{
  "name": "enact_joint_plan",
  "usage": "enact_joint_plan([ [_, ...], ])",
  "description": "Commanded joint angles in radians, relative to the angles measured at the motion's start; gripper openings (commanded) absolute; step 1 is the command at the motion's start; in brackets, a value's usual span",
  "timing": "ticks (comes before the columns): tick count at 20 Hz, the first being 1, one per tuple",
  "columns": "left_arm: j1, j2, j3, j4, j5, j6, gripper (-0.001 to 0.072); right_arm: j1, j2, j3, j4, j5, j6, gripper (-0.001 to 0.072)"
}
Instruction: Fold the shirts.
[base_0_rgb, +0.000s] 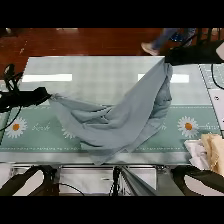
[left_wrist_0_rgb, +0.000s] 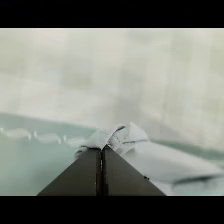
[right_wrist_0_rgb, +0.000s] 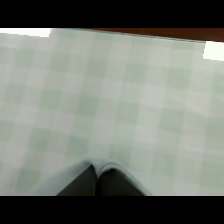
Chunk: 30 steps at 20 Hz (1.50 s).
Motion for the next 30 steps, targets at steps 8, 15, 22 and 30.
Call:
enact_joint_plan([
  [8, 0.071, -0.29, 0.165, -0.04, -0.227, 0.018, 0.0593, 0.0, -0.117, -0.008, 0.031, -0.212, -0.002, 0.0022],
  [15, 0.307, -0.013, 0.151, -0.109, -0.814, 0.014, 0.0614, 0.0, -0.103, -0.008, -0.273, -0.291, 0.0, 0.0022],
  [22, -0.106, 0.094, -0.138, -0.043, -0.713, -0.155, 0.0615, 0.0, -0.103, -0.008, -0.304, -0.295, 0.0, 0.0022],
  [30, -0.434, 0.023, -0.307, -0.083, -0.418, -0.268, 0.0614, 0.0, -0.103, -0.008, -0.293, -0.283, 0.01, 0.0022],
])
